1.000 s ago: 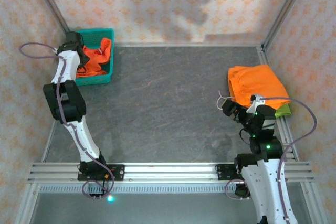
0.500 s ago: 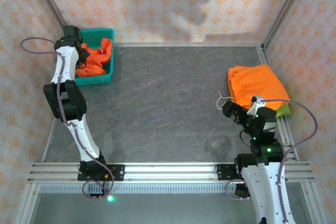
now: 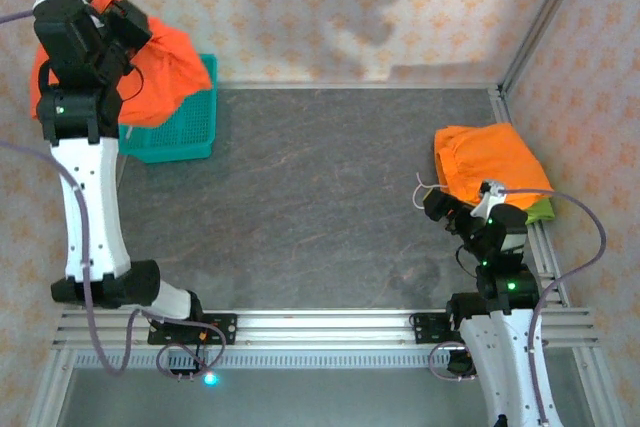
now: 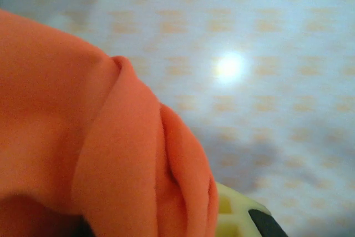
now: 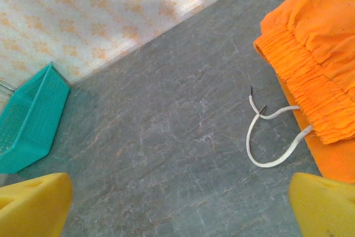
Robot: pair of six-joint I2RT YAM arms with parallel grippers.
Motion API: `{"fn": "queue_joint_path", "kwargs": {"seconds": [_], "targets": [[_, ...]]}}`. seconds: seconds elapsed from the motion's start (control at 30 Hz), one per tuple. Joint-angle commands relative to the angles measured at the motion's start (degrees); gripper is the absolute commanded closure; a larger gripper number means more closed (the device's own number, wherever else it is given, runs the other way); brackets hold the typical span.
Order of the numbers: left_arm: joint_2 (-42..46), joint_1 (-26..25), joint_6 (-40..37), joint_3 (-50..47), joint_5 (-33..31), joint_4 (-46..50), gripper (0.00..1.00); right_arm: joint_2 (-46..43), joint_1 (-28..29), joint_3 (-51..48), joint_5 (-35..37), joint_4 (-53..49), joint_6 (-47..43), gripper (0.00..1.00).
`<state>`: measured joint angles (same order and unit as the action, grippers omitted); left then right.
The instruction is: Fold and stack the shorts
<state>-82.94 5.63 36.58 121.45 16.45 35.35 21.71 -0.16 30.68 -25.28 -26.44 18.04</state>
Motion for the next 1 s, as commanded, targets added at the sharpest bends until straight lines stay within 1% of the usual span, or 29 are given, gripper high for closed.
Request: {"fn": "queue_joint_path", "kwargs": {"seconds": [0.0,0.13,0.17,0.2,0.23,0.27,0.3,0.33,0.37,0.43,0.5,0.63,0.7,0.77,0.83,0.97], "targets": [[0.0,-4.4,0.5,-0.1,5.6,-1.7,1.0,0.6,0.0,-0.4,0.9,3.6,2.2,0.0],[1.1,-10.9,0.0,-4.2,4.9,-2.3,1.0,4.1,-0.1,0.8,-2.0,3.7,2.8,0.0],[1.3,-12.8,-0.6,-5.7,4.0,-2.6,0.97,5.0,-0.1,1.2,-2.3,3.4,2.8,0.0],[1.3,-14.4,-1.2,-7.1,3.2,-2.9,0.9,5.7,-0.1,1.6,-2.4,3.2,2.7,0.0],[1.1,-15.9,-2.0,-8.7,2.6,-3.1,0.67,6.4,0.0,1.9,-2.5,3.0,2.7,0.0],[0.9,-17.2,-2.8,-10.3,2.2,-3.2,0.53,6.9,-0.1,2.2,-2.6,2.9,2.7,0.0],[0.7,-18.1,-3.6,-11.6,2.0,-3.1,0.41,7.3,-0.1,2.3,-2.6,2.9,2.8,0.0],[0.4,-19.0,-4.8,-12.8,1.4,-2.7,0.26,7.7,-0.1,2.4,-2.3,2.9,3.1,0.0],[0.3,-19.7,-5.6,-14.1,1.2,-2.3,0.2,7.8,-0.1,2.3,-2.3,3.0,4.1,0.0],[0.9,-20.8,-9.1,-16.9,0.9,-2.1,0.13,7.9,-0.1,2.4,-2.2,2.9,5.9,0.0],[2.5,-21.6,-12.2,-20.9,0.8,-2.5,0.11,8.2,-0.1,2.4,-2.1,2.4,7.3,0.0],[6.7,-23.3,-17.9,-30.7,2.9,-2.9,0.11,10.0,0.0,1.7,-5.7,3.7,7.4,0.0],[8.0,-24.4,-19.4,-35.1,4.0,-2.1,0.11,12.3,-0.1,2.2,-7.9,3.7,7.1,0.0],[8.6,-26.3,-20.0,-39.0,3.5,-0.6,0.1,15.4,-0.1,3.1,-9.5,3.5,7.2,0.0],[8.6,-29.3,-20.3,-42.5,1.1,0.4,0.11,17.8,-0.1,3.8,-10.8,3.6,7.1,0.0],[7.0,-37.2,-18.9,-49.4,-6.4,-0.3,0.11,19.9,-0.1,4.3,-11.1,4.0,7.4,0.0]]}}
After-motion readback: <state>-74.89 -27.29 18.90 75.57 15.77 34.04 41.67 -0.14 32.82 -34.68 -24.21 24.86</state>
